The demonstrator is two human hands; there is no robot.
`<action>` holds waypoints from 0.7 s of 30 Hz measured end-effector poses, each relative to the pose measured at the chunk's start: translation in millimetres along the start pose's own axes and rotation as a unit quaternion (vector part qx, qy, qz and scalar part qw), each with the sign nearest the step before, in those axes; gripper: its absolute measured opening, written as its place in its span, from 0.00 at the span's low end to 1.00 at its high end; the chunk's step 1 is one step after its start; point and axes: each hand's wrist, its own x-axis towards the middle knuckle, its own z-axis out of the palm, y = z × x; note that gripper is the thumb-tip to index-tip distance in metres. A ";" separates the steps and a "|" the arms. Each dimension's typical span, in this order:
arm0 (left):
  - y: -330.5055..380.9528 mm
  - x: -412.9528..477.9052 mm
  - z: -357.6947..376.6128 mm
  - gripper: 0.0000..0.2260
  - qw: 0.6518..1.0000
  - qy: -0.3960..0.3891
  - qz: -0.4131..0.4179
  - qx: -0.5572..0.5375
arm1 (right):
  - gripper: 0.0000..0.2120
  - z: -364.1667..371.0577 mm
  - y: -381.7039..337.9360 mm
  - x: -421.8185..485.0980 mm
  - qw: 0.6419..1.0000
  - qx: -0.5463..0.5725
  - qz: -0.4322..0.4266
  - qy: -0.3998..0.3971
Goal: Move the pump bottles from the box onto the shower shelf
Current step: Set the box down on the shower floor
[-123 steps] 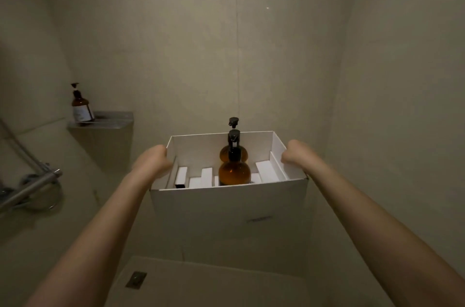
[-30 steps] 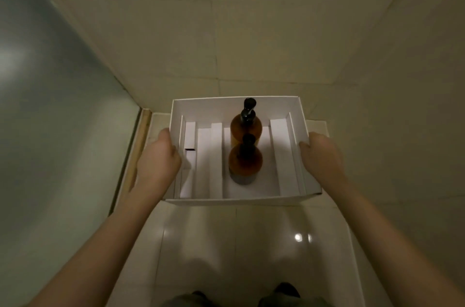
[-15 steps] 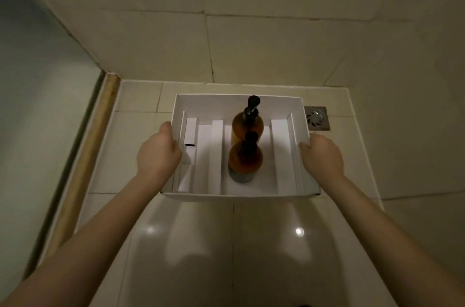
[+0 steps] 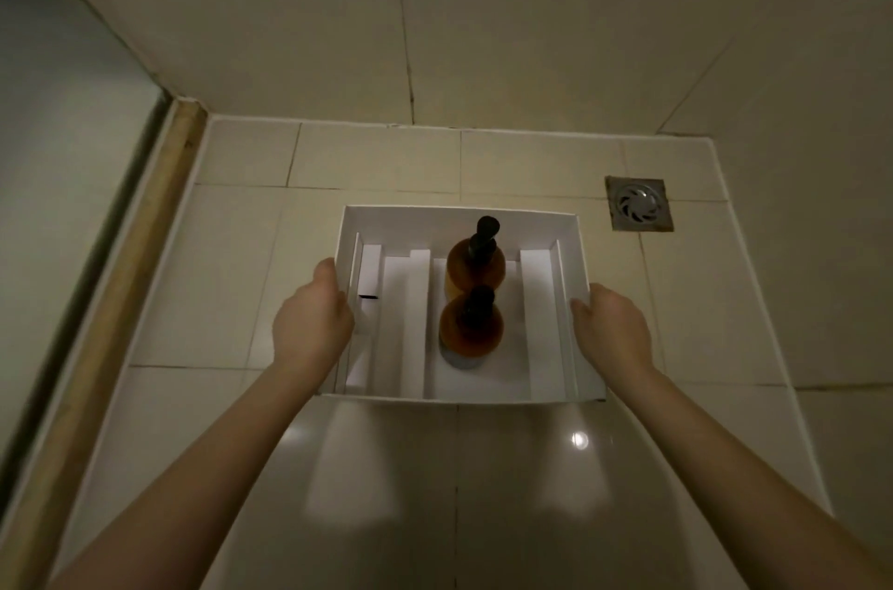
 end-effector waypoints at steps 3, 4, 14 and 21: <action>-4.1 -2.1 10.5 0.12 1.000 0.000 -0.009 -0.005 | 0.12 6.3 2.3 -2.3 1.000 0.012 -0.005 -0.006; -5.9 -2.4 15.0 0.12 1.000 0.006 -0.006 -0.006 | 0.12 7.7 4.0 -2.7 1.000 0.014 -0.009 -0.002; -8.6 -8.4 15.6 0.23 0.999 0.008 -0.037 -0.008 | 0.19 9.0 -3.6 -17.6 0.997 0.012 -0.013 0.070; 39.0 -3.7 8.6 0.25 0.975 0.047 0.140 -0.168 | 0.33 27.1 -49.7 -51.7 0.971 0.171 -0.162 -0.048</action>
